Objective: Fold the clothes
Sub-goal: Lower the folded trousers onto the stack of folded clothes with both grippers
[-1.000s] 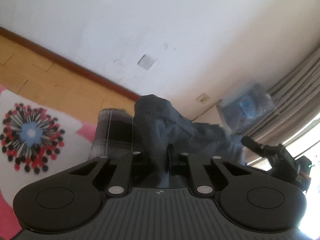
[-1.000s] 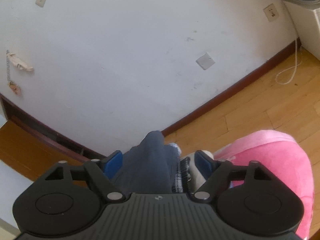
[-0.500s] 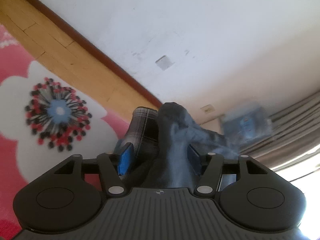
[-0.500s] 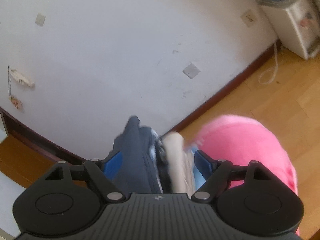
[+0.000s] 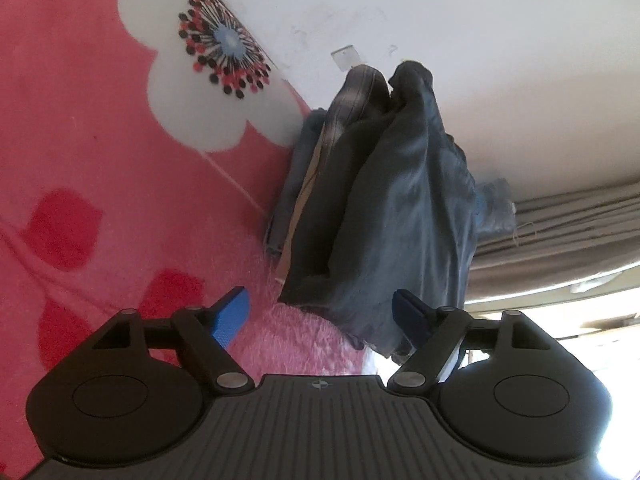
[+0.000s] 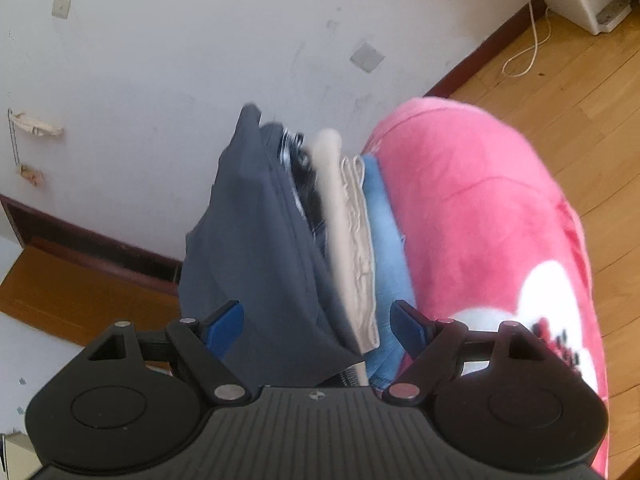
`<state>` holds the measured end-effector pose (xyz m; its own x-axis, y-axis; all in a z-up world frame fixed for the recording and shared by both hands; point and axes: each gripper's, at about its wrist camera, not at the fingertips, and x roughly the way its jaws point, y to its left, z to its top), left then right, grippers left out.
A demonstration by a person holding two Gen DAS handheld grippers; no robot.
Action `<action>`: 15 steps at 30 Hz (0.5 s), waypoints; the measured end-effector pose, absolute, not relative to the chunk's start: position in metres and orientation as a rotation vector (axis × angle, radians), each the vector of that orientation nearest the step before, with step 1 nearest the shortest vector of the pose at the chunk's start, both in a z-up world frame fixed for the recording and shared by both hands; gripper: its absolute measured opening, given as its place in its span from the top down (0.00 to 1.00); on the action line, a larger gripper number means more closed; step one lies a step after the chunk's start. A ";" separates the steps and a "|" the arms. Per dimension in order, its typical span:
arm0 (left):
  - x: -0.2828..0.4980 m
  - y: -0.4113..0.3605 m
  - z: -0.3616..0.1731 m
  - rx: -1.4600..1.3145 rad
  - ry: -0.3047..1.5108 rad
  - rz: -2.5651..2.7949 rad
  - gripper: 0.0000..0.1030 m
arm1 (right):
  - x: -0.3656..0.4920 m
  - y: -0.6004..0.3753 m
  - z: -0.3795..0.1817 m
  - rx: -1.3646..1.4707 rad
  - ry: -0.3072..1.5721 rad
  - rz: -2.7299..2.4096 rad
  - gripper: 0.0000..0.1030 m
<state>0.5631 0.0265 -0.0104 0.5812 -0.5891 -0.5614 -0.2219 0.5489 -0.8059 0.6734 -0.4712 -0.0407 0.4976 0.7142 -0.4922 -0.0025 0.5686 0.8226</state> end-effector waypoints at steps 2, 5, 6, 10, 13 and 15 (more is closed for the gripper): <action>0.563 0.022 -0.015 -0.989 0.953 -0.269 0.35 | 0.671 -0.466 -0.040 0.854 0.959 0.509 0.22; 0.566 0.017 -0.012 -0.957 0.935 -0.298 0.54 | 0.667 -0.464 -0.040 0.841 0.954 0.499 0.34; 0.567 0.016 -0.011 -0.950 0.931 -0.309 0.57 | 0.666 -0.464 -0.040 0.842 0.951 0.494 0.40; 0.570 0.011 -0.005 -0.871 0.920 -0.322 0.74 | 0.662 -0.464 -0.040 0.843 0.945 0.487 0.63; 0.568 0.012 -0.002 -0.850 0.897 -0.320 0.85 | 0.657 -0.462 -0.035 0.809 0.927 0.480 0.83; 0.568 0.013 0.002 -0.844 0.874 -0.327 0.88 | 0.652 -0.460 -0.029 0.782 0.907 0.476 0.89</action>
